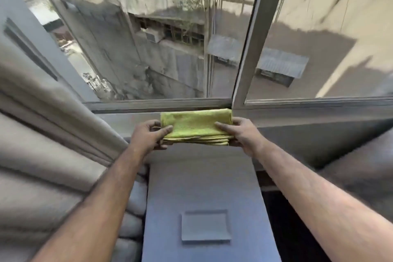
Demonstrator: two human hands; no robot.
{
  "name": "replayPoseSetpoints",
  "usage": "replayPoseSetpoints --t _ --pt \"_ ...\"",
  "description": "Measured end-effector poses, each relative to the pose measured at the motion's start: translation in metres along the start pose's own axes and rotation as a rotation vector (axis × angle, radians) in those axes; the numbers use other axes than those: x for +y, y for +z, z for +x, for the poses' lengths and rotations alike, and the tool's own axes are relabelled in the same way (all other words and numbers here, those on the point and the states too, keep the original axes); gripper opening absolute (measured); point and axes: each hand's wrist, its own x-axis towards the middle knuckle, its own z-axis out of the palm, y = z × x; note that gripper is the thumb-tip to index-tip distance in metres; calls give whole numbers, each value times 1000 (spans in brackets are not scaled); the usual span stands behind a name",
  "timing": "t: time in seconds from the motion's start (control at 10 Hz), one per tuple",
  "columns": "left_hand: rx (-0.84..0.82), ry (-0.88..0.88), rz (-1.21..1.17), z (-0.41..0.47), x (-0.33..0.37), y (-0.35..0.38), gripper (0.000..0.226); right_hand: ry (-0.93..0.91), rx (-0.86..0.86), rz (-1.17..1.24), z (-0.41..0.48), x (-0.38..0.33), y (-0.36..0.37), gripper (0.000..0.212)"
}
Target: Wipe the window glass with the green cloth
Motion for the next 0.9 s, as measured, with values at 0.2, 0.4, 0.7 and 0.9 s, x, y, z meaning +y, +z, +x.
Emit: replayPoseSetpoints --t 0.2,0.4,0.7,0.9 --pt "-22 -269 65 2 -203 32 19 336 -33 -33 19 208 -19 24" --pt "23 -458 231 -20 -356 68 13 511 155 -139 10 364 -28 27" --pt "59 -433 571 -15 -456 103 23 514 269 -512 18 466 -29 20" --pt "14 -371 890 -9 -444 109 25 397 115 -1179 21 444 -20 37"
